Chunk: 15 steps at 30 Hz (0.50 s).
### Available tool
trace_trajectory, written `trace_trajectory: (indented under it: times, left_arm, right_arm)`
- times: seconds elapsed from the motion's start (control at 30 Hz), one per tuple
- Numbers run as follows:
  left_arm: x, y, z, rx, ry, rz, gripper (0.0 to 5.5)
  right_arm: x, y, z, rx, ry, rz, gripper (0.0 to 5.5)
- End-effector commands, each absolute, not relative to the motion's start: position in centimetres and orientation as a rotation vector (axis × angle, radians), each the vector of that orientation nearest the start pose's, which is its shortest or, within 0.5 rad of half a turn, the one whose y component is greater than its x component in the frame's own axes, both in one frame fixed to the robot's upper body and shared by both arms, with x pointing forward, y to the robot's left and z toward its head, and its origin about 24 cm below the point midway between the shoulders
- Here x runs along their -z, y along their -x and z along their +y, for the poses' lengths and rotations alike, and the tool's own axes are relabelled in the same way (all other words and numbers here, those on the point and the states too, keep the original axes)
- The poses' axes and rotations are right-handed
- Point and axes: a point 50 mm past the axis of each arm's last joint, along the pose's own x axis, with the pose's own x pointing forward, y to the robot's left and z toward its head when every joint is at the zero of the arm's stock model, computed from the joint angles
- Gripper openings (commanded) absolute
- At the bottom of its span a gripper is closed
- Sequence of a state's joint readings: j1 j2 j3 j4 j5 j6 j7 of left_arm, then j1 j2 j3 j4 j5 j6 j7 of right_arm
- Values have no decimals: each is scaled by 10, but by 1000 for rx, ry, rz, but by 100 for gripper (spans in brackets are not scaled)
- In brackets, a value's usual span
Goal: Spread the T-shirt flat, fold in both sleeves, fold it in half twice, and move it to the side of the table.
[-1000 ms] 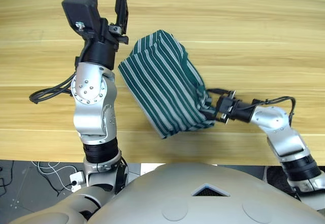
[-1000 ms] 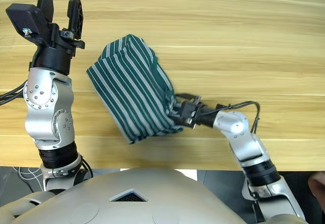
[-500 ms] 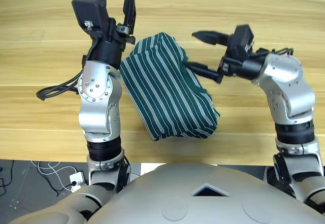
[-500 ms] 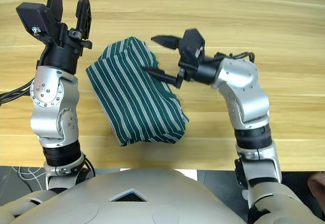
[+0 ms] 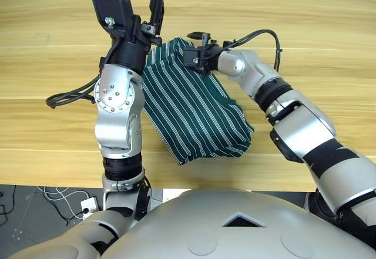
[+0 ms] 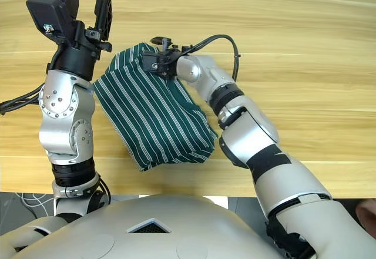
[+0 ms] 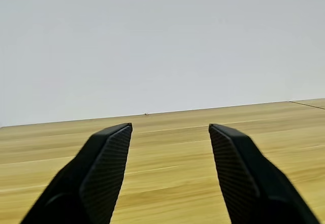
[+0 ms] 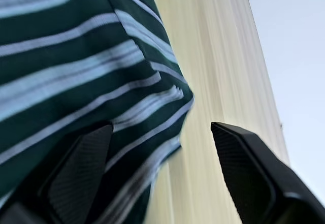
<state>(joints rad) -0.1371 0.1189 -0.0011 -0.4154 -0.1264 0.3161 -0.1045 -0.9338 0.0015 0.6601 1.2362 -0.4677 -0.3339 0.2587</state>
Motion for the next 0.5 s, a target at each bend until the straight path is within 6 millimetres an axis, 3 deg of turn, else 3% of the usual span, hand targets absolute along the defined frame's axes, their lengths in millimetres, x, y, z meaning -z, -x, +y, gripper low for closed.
trace_trajectory:
  times: [0.03, 0.27, 0.5]
  left_arm:
    - [-138, -261, 141, 204, -24, -222, 279]
    - [-136, -257, 148, 164, -22, -219, 279]
    - [-134, -256, 152, 141, -29, -213, 279]
  right_arm:
    - [-22, -348, -42, -943, 1192, 113, 360]
    - [-3, -348, -118, -791, 1156, 251, 360]
    - [-4, -344, -145, -744, 1072, 232, 360]
